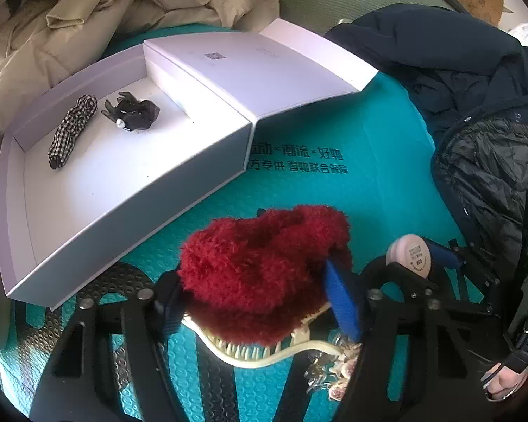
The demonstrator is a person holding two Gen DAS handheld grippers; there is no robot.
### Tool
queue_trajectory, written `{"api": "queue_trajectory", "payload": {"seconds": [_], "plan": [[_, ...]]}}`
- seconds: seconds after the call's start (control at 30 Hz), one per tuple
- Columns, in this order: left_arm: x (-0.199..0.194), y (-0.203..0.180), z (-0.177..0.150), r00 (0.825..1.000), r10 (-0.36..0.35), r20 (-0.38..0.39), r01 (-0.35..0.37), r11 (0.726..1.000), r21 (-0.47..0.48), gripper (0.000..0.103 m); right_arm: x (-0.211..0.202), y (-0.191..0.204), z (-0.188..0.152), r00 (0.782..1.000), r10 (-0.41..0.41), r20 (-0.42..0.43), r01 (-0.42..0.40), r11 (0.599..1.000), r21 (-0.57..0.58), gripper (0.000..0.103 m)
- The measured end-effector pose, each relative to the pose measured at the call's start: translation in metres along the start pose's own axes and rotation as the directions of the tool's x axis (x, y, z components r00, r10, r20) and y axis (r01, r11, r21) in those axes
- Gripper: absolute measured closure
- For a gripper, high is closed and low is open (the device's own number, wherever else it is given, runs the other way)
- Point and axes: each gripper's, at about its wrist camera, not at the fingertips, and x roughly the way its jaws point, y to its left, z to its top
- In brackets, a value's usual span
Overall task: Organize objects
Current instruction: 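Grasp the red fuzzy scrunchie with the left tool while the right tool grasps the pink jar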
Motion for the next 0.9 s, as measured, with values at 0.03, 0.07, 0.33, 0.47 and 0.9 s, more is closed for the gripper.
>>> {"api": "queue_trajectory", "payload": {"seconds": [0.03, 0.07, 0.33, 0.47, 0.9], "plan": [[0.000, -0.001, 0.000, 1.000, 0.005, 0.000, -0.005, 1.000, 0.007, 0.046, 0.000, 0.000, 0.000, 1.000, 0.002, -0.001, -0.002, 1.000, 0.000, 0.051], [-0.001, -0.002, -0.001, 1.000, 0.011, -0.001, -0.011, 1.000, 0.012, 0.051, 0.000, 0.001, 0.000, 1.000, 0.003, -0.002, -0.003, 1.000, 0.002, 0.051], [-0.013, -0.003, -0.001, 1.000, 0.018, 0.010, -0.018, 1.000, 0.009, 0.067, -0.009, 0.000, -0.001, 1.000, 0.015, 0.002, -0.015, 1.000, 0.014, 0.051], [-0.023, -0.003, -0.001, 1.000, 0.010, 0.023, -0.010, 1.000, 0.001, 0.069, -0.021, 0.000, 0.001, 1.000, 0.014, 0.023, -0.015, 1.000, 0.007, 0.051], [-0.082, 0.000, -0.008, 0.993, 0.057, 0.107, -0.056, 0.998, -0.015, 0.069, -0.056, 0.030, 0.015, 0.995, 0.046, 0.091, -0.039, 0.996, -0.077, 0.051]]}}
